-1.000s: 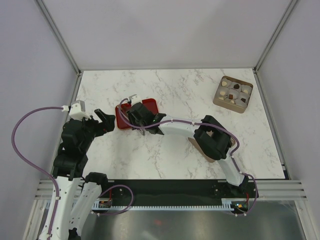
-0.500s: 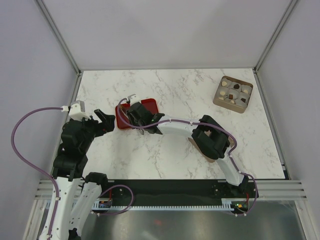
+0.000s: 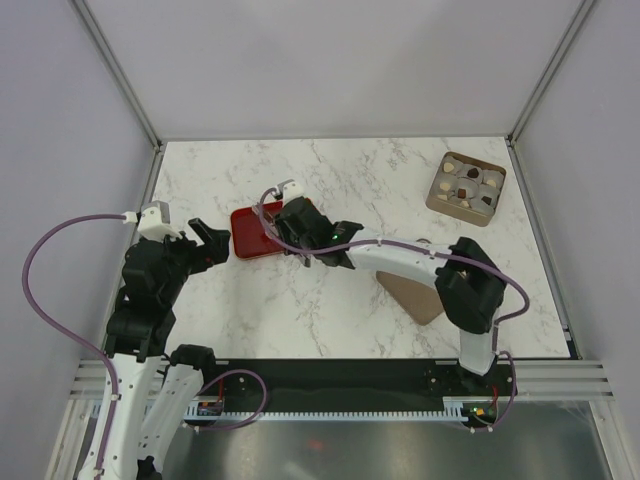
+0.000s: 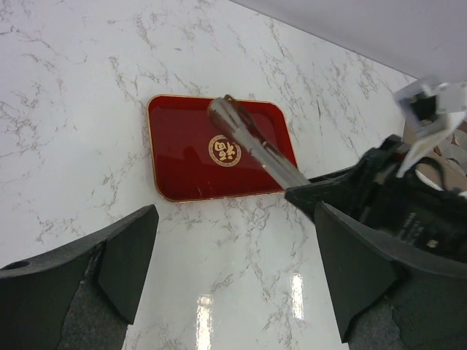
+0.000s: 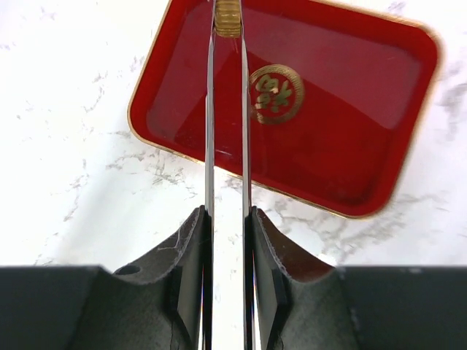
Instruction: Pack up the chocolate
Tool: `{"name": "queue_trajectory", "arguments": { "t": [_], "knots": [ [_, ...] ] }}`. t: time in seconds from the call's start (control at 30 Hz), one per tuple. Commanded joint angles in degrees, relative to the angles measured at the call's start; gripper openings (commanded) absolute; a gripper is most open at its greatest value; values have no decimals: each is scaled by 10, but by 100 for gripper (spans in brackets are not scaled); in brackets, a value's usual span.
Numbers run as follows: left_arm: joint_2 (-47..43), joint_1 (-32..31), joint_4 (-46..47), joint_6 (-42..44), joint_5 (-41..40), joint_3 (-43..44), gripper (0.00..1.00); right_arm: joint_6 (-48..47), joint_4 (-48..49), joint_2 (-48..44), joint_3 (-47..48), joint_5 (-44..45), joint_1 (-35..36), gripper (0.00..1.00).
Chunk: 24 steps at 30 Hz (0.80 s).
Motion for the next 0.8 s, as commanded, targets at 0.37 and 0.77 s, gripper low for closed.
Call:
{"name": "queue_trajectory", "arguments": {
  "t": [0.37,0.77],
  "knots": [
    [82,0,26,10,91,-5,97,20,-241,-296,-72,109,-213,28],
    [102,-1,28,11,146,-10,97,37,-362,-375,-113,87,-468,28]
  ]
}}
